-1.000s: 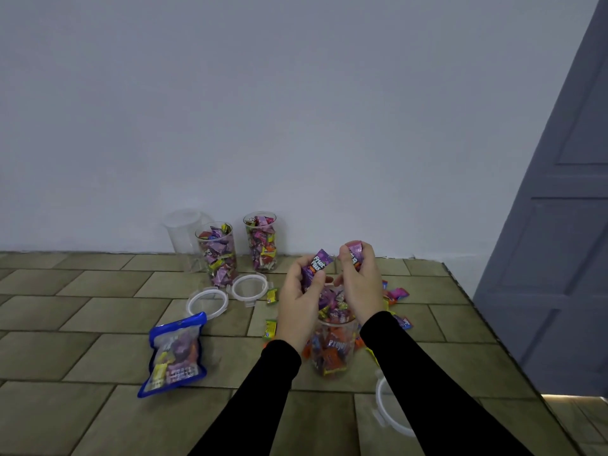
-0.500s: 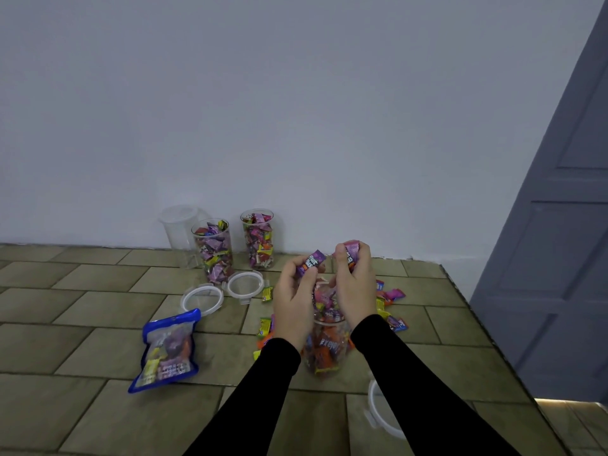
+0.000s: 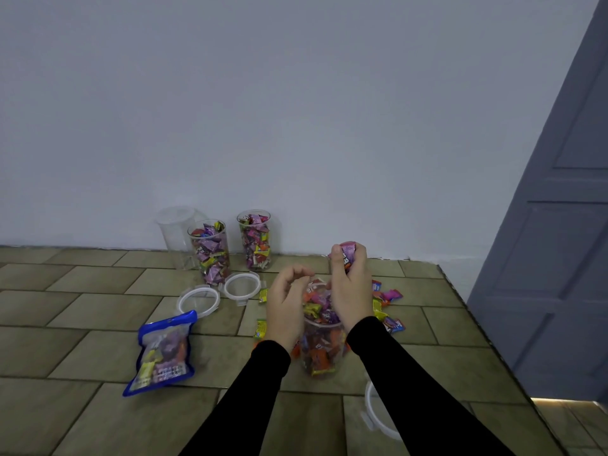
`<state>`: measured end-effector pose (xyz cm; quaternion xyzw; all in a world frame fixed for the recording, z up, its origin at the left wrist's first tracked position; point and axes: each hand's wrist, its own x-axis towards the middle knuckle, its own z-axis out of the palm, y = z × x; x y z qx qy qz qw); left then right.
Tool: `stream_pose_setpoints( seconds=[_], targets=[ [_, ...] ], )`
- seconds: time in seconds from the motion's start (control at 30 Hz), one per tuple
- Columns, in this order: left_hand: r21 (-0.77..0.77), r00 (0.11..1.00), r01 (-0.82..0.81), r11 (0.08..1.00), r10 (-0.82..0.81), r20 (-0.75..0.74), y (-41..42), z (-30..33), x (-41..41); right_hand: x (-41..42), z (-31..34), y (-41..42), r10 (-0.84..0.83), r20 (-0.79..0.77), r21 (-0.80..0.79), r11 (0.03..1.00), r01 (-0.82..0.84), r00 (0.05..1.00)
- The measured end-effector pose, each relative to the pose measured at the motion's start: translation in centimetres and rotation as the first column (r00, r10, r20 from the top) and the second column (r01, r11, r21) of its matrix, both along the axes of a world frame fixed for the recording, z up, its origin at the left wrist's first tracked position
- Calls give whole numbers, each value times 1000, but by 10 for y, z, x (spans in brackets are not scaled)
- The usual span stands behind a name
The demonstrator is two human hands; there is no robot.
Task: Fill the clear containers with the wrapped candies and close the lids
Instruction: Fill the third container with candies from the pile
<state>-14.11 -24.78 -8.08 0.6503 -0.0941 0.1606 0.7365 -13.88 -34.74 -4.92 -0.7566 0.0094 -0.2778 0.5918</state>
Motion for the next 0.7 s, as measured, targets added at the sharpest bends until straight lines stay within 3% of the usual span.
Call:
stream_pose_setpoints(
  seconds=[0.1,0.2,0.23,0.43,0.7],
  targets=[
    [-21,990,46,999,-48,-133,-4,-9,1,0,-2,0,24,-17,17,1000,-24,1000],
    [-255,901,116,960,-210,-379,-8,-13,-3,-4,1,0,100,-20,75,992,-99,995],
    [-263,887,121,957,-223,-404,-9,-17,-1,-7,3,-1,148,-18,133,980,-145,989],
    [-296,898,69,953,-188,-397,-13,-23,1,-8,2,-1,365,-54,286,898,-336,929],
    [-333,907,57,941,-189,-377,-13,-29,6,-7,3,-8,425,-44,215,888,-407,904]
  ],
)
